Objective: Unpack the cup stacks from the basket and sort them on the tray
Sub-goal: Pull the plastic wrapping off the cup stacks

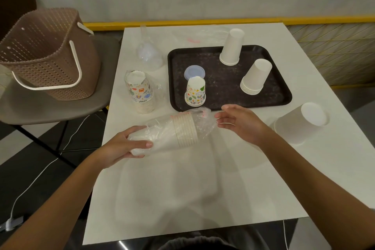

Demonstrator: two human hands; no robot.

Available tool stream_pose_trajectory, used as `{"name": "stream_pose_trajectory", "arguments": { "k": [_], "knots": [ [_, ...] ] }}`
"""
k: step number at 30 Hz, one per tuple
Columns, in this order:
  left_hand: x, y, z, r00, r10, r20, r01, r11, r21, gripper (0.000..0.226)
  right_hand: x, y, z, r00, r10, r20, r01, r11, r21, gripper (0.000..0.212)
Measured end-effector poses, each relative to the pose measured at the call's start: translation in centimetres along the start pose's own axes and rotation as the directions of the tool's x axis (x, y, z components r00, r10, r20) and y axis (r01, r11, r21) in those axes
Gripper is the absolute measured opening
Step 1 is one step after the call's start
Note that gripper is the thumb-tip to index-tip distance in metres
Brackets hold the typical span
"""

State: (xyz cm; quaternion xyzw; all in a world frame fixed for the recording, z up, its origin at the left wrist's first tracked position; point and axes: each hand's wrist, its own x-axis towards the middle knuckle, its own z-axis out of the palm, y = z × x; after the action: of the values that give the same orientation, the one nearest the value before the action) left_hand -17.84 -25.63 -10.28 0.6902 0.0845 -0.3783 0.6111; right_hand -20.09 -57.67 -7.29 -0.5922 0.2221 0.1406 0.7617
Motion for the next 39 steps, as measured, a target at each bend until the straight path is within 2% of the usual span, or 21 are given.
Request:
{"name": "stream_pose_trajectory", "arguments": {
  "k": [1,4,7,9,12,20,23,27,29,30,33,36,39],
  "knots": [
    [-0.1,-0.1,-0.1,1.000,0.003,-0.002,-0.003,1.000,-0.013,0.105,0.0,0.2,0.1,0.999,0.032,0.024,-0.032,0.999,0.004,0.008],
    [-0.5,-0.4,0.1,1.000,0.016,-0.004,-0.016,0.999,-0.028,0.104,-0.5,1.1,1.1,0.977,0.126,0.174,-0.094,0.979,-0.182,0.024],
    [-0.9,-0.5,0.6,1.000,0.029,-0.005,-0.029,0.999,-0.021,0.101,-1.2,1.4,2.4,0.967,0.128,0.218,-0.064,0.958,-0.280,0.017],
    [-1.0,-0.5,0.6,1.000,0.024,-0.010,-0.024,0.999,-0.036,0.098,-1.1,1.3,2.5,0.977,0.099,0.190,-0.057,0.975,-0.214,0.016],
    [-1.3,-0.4,0.4,1.000,0.016,-0.013,-0.016,0.999,-0.036,0.097,-1.1,1.1,2.1,0.989,0.067,0.129,-0.065,0.998,-0.020,0.005],
    [-2.6,-0.4,-0.8,0.996,0.037,-0.080,-0.036,0.999,0.007,0.104,-1.4,0.8,1.0,1.000,-0.013,-0.029,0.019,0.981,0.195,0.029],
    [-3.1,0.0,-1.5,0.996,0.023,-0.091,-0.022,1.000,0.014,0.102,-1.5,0.6,1.0,0.993,-0.063,-0.095,0.078,0.985,0.153,0.033],
    [-3.7,0.3,-2.0,0.995,0.006,-0.096,-0.001,0.999,0.050,0.103,-1.4,-0.1,1.5,0.944,-0.208,-0.257,0.203,0.978,-0.043,0.027],
    [-4.1,0.8,-2.1,0.996,0.007,-0.087,0.000,0.997,0.082,0.103,-1.3,-0.7,2.0,0.898,-0.357,-0.257,0.289,0.919,-0.268,0.023],
    [-4.3,1.1,-2.1,0.997,0.010,-0.077,-0.002,0.994,0.109,0.102,-1.4,-0.8,2.4,0.881,-0.428,-0.201,0.335,0.865,-0.374,0.022],
    [-4.8,2.4,-1.6,0.998,0.025,-0.056,-0.013,0.978,0.209,0.099,-2.4,-0.7,4.1,0.861,-0.499,0.096,0.456,0.676,-0.578,0.036],
    [-4.9,3.8,-0.6,0.996,0.054,-0.064,-0.032,0.952,0.304,0.083,-3.5,0.4,6.1,0.846,-0.355,0.397,0.527,0.451,-0.720,0.068],
    [-4.9,5.3,0.8,0.991,0.103,-0.086,-0.061,0.917,0.394,0.081,-4.2,1.7,8.1,0.852,-0.207,0.482,0.524,0.301,-0.797,0.095]
  ]
}}
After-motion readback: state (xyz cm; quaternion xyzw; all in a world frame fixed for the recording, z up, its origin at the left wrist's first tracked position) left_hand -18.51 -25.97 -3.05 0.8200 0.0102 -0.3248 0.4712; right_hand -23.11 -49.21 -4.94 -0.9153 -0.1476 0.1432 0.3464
